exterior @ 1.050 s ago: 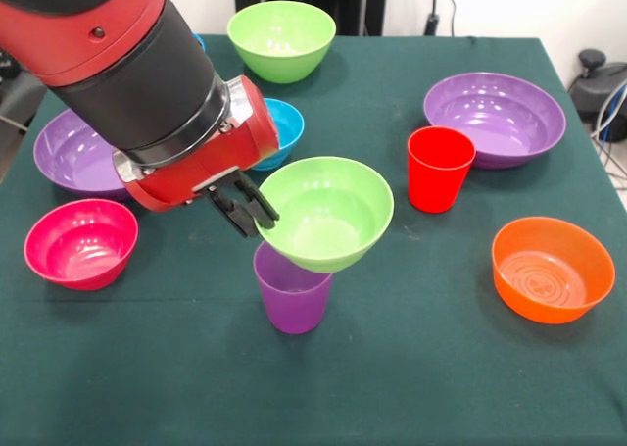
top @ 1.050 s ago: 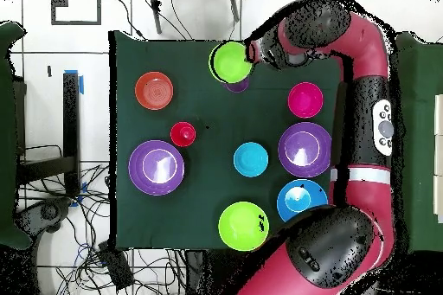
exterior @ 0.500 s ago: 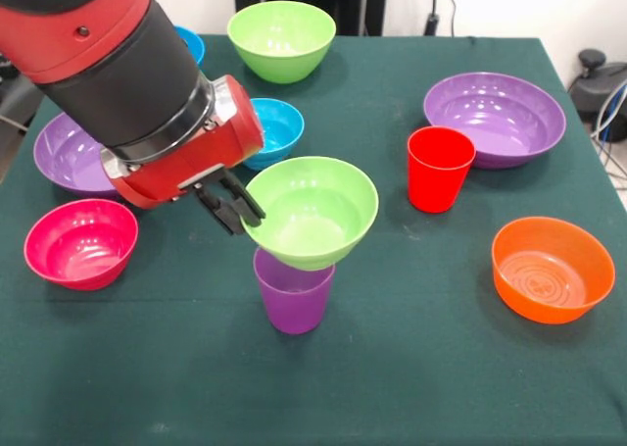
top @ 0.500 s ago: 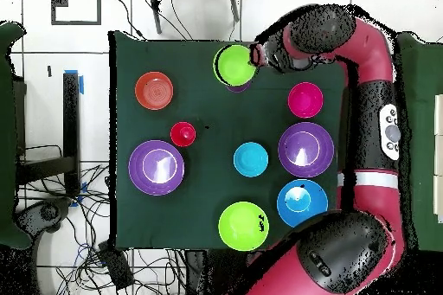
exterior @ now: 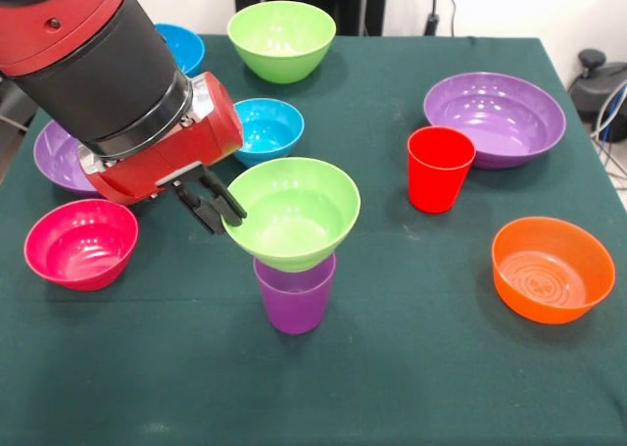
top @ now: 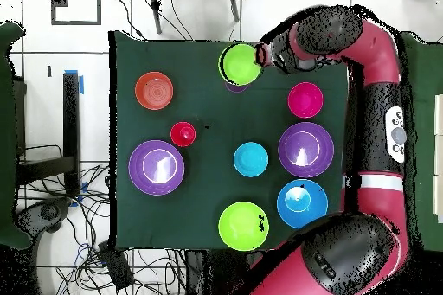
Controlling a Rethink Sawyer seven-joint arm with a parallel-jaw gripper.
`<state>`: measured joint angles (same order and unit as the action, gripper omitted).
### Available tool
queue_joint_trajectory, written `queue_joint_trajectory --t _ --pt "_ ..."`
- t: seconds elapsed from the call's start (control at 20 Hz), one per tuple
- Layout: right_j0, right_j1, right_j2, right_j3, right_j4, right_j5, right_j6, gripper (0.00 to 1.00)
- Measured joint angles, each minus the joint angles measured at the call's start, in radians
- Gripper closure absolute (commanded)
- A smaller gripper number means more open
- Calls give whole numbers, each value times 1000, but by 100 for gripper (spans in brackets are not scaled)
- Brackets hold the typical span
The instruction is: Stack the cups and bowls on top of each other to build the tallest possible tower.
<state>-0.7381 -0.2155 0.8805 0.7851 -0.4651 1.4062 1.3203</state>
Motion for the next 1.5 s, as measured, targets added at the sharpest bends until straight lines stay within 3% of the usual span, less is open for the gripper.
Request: queue_joint_trajectory --t 0.8,1.5 --pt "-1 0 -1 41 0 -102 0 100" --pt "-4 0 -2 82 0 -108 0 100"
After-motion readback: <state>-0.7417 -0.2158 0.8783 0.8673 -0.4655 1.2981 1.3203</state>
